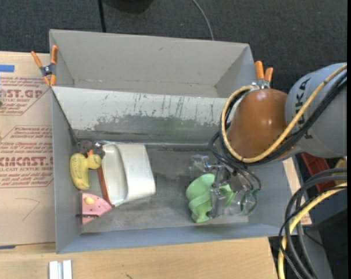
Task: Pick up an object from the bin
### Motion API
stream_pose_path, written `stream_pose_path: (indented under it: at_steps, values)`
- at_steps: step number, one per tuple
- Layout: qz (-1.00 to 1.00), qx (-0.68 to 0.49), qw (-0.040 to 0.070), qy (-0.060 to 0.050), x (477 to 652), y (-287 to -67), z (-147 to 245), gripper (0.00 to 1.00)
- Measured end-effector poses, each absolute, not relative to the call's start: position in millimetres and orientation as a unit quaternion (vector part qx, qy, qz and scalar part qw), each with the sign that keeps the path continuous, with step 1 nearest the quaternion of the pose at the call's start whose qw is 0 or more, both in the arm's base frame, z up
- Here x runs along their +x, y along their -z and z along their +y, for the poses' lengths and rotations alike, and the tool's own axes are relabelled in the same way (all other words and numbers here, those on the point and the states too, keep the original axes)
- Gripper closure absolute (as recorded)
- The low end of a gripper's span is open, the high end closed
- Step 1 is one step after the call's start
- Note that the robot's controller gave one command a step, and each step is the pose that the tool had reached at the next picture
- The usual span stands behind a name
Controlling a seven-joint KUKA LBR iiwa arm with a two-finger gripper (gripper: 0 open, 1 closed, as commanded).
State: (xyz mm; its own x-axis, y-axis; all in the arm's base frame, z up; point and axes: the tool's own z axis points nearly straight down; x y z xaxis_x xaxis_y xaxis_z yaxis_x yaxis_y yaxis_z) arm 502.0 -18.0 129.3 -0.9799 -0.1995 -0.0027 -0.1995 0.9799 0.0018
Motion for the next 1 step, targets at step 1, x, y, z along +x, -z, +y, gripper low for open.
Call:
stream_pose_path:
  at_steps: [1]
  values:
    - [1.000,-0.031,0.000,-0.001,497.4,-106.2,-14.9,0.00]
